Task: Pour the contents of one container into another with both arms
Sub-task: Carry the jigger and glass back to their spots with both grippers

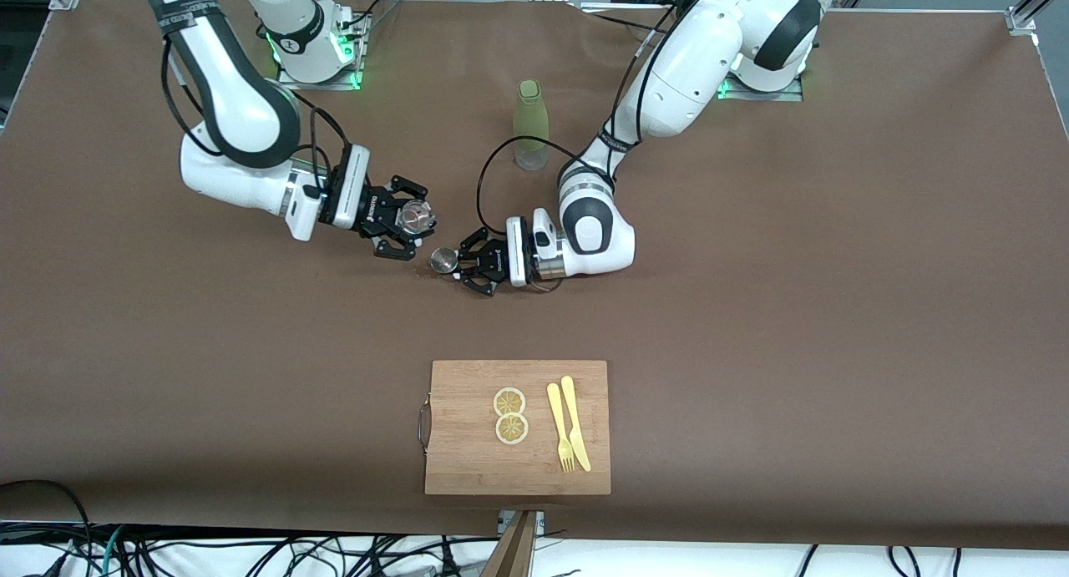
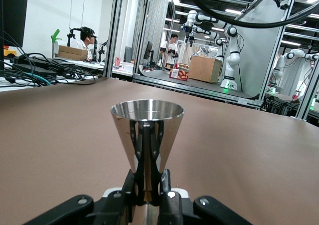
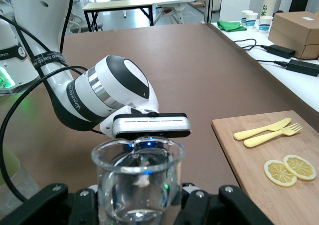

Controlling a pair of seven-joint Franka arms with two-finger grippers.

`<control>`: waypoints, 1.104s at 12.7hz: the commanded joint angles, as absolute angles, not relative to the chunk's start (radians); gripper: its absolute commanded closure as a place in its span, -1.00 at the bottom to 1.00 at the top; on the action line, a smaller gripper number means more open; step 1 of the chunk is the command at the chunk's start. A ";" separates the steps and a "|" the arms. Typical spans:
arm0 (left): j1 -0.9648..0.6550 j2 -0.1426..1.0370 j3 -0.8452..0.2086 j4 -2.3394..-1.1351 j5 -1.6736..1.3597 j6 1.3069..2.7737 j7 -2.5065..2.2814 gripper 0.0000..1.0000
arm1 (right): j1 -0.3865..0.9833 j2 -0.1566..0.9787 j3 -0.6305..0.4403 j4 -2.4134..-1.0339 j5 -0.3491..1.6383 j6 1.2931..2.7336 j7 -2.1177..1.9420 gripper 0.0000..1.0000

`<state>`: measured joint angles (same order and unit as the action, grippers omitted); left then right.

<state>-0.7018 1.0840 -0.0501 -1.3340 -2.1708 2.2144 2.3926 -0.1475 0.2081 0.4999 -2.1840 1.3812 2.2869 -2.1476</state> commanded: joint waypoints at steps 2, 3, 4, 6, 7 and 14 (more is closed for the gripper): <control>-0.666 1.016 -0.046 -1.420 -2.180 2.186 2.460 1.00 | -0.222 0.183 0.485 -2.195 1.410 2.142 -2.174 0.75; -0.648 0.993 -0.046 -1.455 -2.152 2.172 2.465 1.00 | -0.236 0.186 0.467 -2.195 1.408 2.110 -2.183 0.75; -0.626 0.950 -0.046 -1.509 -2.126 2.169 2.465 1.00 | -0.248 0.192 0.439 -2.195 1.404 2.073 -2.207 0.75; -0.569 0.866 -0.046 -1.619 -2.054 2.157 2.465 1.00 | -0.290 0.222 0.404 -2.195 1.391 2.007 -2.265 0.75; -0.539 0.839 -0.046 -1.656 -2.013 2.117 2.467 1.00 | -0.307 0.244 0.387 -2.197 1.376 1.994 -2.301 0.75; -0.188 0.709 -0.044 -1.885 -1.601 1.820 2.560 1.00 | -0.417 0.449 0.189 -2.181 1.189 1.806 -2.561 0.75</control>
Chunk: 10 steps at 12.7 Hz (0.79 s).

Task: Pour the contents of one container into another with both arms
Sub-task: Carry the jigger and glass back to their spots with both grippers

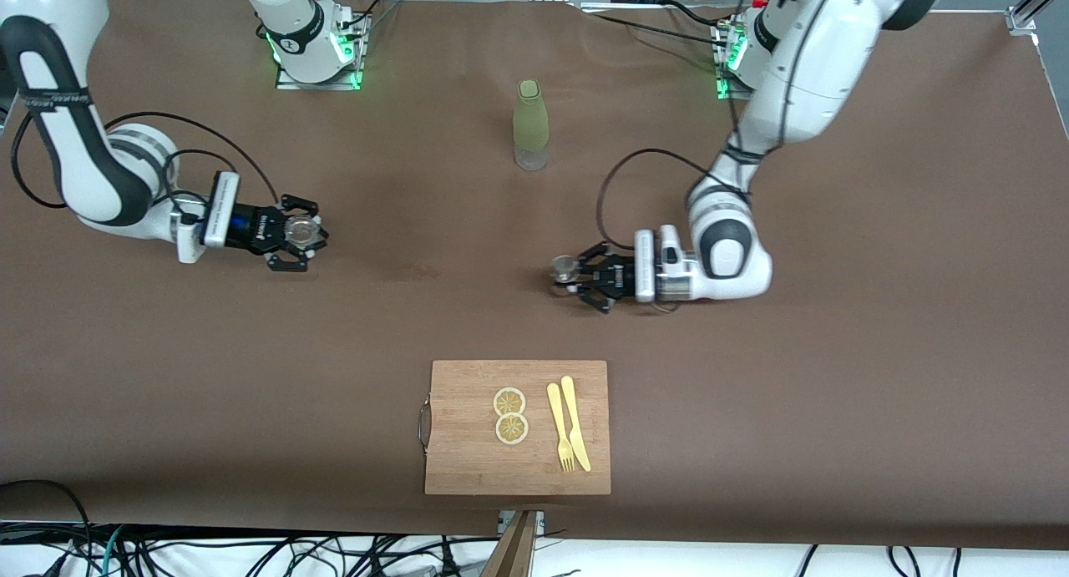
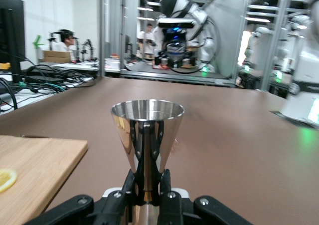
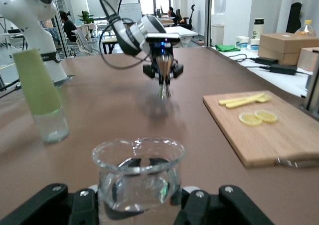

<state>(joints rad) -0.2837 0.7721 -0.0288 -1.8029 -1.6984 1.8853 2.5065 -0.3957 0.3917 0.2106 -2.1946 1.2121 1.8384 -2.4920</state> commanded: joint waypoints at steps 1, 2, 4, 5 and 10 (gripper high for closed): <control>-0.131 0.709 -0.038 -1.890 -1.533 1.780 2.575 1.00 | -0.428 0.495 0.180 -2.181 1.190 1.807 -2.612 0.75; -0.085 0.707 -0.022 -1.890 -1.470 1.741 2.591 1.00 | -0.442 0.532 0.178 -2.180 1.193 1.813 -2.647 0.74; -0.010 0.709 0.035 -1.890 -1.355 1.659 2.623 1.00 | -0.453 0.599 0.163 -2.166 1.195 1.816 -2.718 0.74; 0.027 0.710 0.064 -1.890 -1.309 1.614 2.632 1.00 | -0.454 0.629 0.160 -2.161 1.195 1.816 -2.736 0.74; 0.153 0.715 0.173 -1.884 -1.154 1.480 2.648 1.00 | -0.465 0.702 0.156 -2.140 1.195 1.824 -2.824 0.73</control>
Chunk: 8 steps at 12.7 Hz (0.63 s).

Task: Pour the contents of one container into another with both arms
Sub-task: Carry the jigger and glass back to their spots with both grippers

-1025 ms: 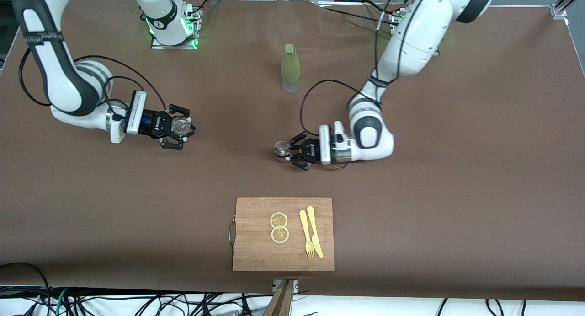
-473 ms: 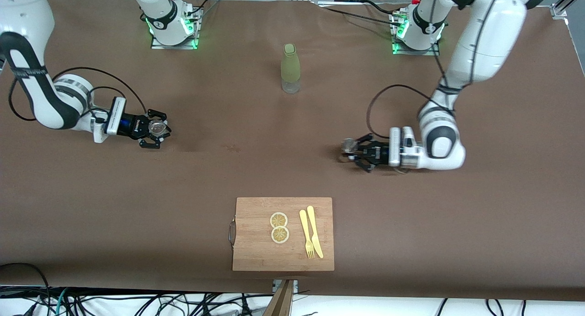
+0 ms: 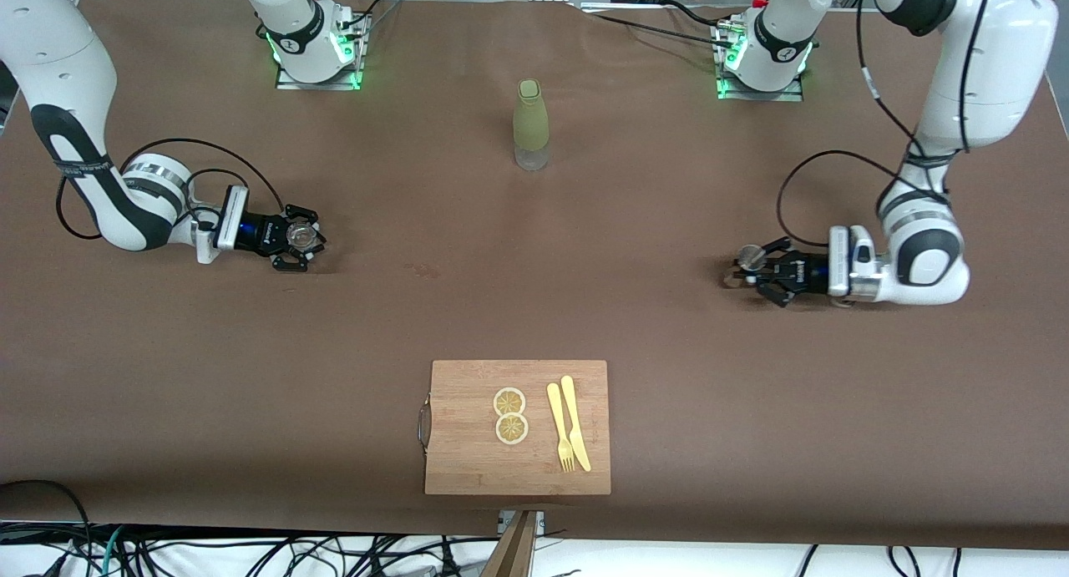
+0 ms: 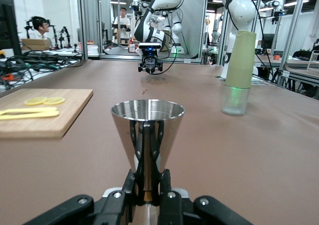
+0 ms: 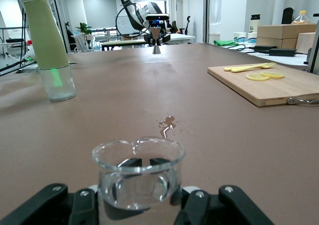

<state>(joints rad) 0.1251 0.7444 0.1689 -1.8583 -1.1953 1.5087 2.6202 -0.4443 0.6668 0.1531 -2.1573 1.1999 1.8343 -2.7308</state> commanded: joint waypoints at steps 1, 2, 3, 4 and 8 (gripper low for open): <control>0.181 0.718 0.190 -1.879 -1.131 1.470 2.660 1.00 | -0.465 0.718 0.155 -2.129 1.195 1.830 -2.827 0.73; 0.199 0.721 0.205 -1.878 -1.112 1.451 2.681 1.00 | -0.465 0.719 0.155 -2.128 1.192 1.847 -2.829 0.72; 0.218 0.727 0.222 -1.878 -1.102 1.424 2.701 1.00 | -0.465 0.727 0.155 -2.123 1.192 1.851 -2.839 0.72; 0.227 0.732 0.245 -1.875 -1.089 1.408 2.717 1.00 | -0.463 0.741 0.155 -2.117 1.193 1.853 -2.850 0.72; 0.282 0.767 0.288 -1.864 -1.037 1.367 2.808 1.00 | -0.463 0.752 0.153 -2.105 1.189 1.885 -2.873 0.42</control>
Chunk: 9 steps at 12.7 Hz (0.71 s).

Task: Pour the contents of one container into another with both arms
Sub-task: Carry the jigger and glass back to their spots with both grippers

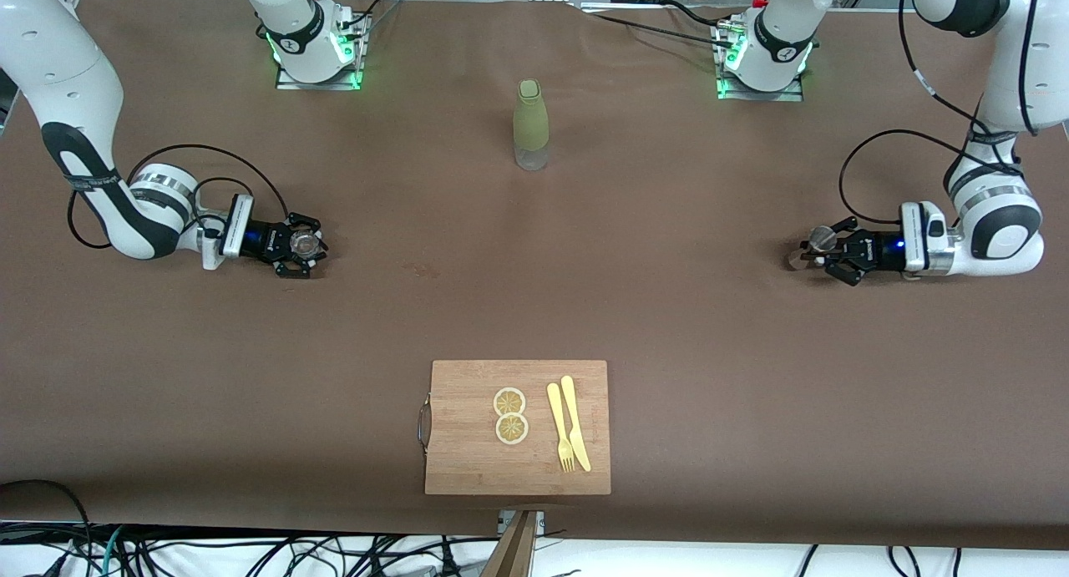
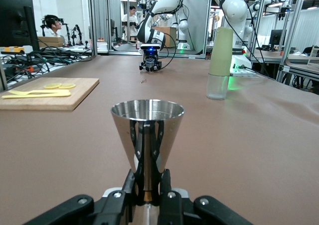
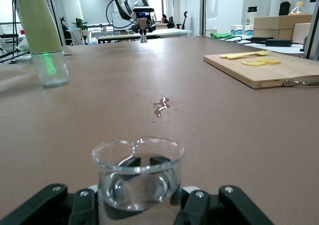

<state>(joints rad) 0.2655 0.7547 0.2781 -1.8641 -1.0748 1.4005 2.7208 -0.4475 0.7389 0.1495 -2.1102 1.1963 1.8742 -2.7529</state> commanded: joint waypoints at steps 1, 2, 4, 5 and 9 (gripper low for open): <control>0.296 0.788 0.288 -1.855 -1.031 1.355 2.828 1.00 | -0.463 0.753 0.147 -2.105 1.187 1.894 -2.873 0.03; 0.302 0.808 0.288 -1.838 -1.031 1.345 2.847 1.00 | -0.463 0.752 0.141 -2.105 1.186 1.894 -2.873 -0.15; 0.304 0.840 0.290 -1.803 -1.031 1.333 2.882 1.00 | -0.463 0.750 0.132 -2.106 1.183 1.894 -2.873 -0.98; 0.305 0.860 0.288 -1.789 -1.032 1.333 2.904 1.00 | -0.463 0.747 0.123 -2.106 1.177 1.894 -2.869 -0.98; 0.305 0.928 0.288 -1.746 -1.035 1.330 2.954 1.00 | -0.465 0.713 0.082 -2.109 1.140 1.896 -2.856 -0.98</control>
